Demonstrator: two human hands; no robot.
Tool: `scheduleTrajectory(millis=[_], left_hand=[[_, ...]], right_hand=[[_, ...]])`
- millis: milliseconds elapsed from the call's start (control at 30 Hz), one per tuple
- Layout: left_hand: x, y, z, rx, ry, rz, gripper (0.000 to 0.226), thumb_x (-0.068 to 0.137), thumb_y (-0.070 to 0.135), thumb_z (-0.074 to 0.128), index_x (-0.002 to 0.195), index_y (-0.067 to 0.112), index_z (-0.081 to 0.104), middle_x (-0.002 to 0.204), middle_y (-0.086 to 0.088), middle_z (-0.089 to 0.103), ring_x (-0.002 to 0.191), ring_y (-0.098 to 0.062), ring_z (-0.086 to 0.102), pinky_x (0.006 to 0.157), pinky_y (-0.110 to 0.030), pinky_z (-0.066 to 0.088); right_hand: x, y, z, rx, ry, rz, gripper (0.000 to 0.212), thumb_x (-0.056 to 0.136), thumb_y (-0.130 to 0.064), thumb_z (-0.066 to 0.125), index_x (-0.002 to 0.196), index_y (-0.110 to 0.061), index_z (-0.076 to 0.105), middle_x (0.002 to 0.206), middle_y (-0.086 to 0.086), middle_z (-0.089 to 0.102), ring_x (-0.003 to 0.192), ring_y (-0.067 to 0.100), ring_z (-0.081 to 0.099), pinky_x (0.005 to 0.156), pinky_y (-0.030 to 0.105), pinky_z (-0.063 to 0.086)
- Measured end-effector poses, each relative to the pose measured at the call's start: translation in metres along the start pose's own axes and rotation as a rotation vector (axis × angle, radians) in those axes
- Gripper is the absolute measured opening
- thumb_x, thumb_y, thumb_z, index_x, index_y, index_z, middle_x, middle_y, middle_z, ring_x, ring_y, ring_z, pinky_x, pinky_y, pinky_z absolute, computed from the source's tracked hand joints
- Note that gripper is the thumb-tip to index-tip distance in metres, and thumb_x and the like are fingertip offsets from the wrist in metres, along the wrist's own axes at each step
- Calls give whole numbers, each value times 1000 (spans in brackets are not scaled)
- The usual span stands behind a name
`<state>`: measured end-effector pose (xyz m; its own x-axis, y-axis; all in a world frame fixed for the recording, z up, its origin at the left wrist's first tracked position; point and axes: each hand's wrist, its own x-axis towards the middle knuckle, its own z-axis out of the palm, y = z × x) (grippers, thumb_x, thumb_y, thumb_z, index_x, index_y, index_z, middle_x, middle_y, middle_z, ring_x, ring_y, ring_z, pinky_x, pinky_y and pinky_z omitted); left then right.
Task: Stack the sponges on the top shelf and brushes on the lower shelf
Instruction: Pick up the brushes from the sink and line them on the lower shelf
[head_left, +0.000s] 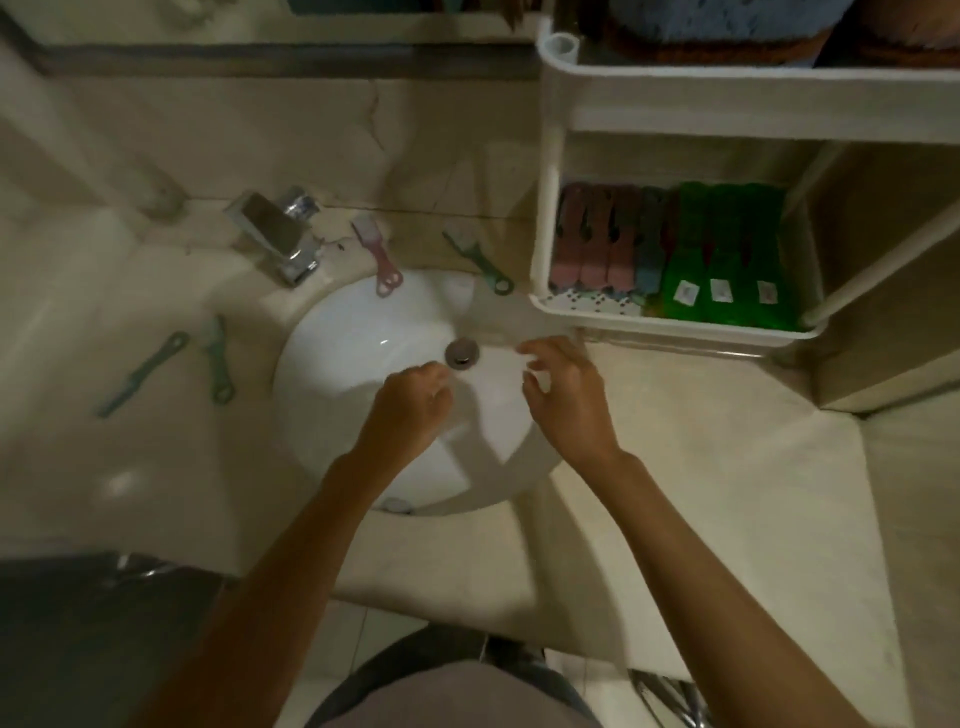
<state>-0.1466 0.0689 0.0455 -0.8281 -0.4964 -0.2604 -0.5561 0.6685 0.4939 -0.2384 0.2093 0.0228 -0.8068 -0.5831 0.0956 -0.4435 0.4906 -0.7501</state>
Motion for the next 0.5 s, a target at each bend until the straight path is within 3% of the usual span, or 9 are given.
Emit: scheduleTrajectory(millis=[33,133,267,500], left_hand=[[-7,-18,0,-14,-4,-85,26,90,21,47,96,1,63,97,-21,65,88,-25,59,76,-27,39],[-27,-64,-5,35,-35,-265,30,94,17,45,115,7,62,122,-14,63,113,-29,57,91,-27,40],[-44,-115,-28,-7,101,-370,28,93,12,49,115,1,62,122,-16,62,112,-32,59,99,-31,40],[-26,-211,-81,43,136,-568,37,93,12,45,129,2,48,135,-19,51,127,-34,44,104,-34,33]], right_hand=[[-2,-10,16,22,-61,-16,31,82,3,55,112,-1,62,117,19,60,94,33,65,83,34,49],[-10,-37,63,34,-266,-63,35,84,0,53,118,-5,59,123,16,58,98,32,64,85,34,47],[-13,-73,117,2,-529,-122,38,89,-4,50,126,-9,52,126,13,56,106,28,59,90,30,44],[15,-125,194,-119,-678,-177,40,91,-8,45,131,-10,48,124,16,55,112,32,55,95,34,41]])
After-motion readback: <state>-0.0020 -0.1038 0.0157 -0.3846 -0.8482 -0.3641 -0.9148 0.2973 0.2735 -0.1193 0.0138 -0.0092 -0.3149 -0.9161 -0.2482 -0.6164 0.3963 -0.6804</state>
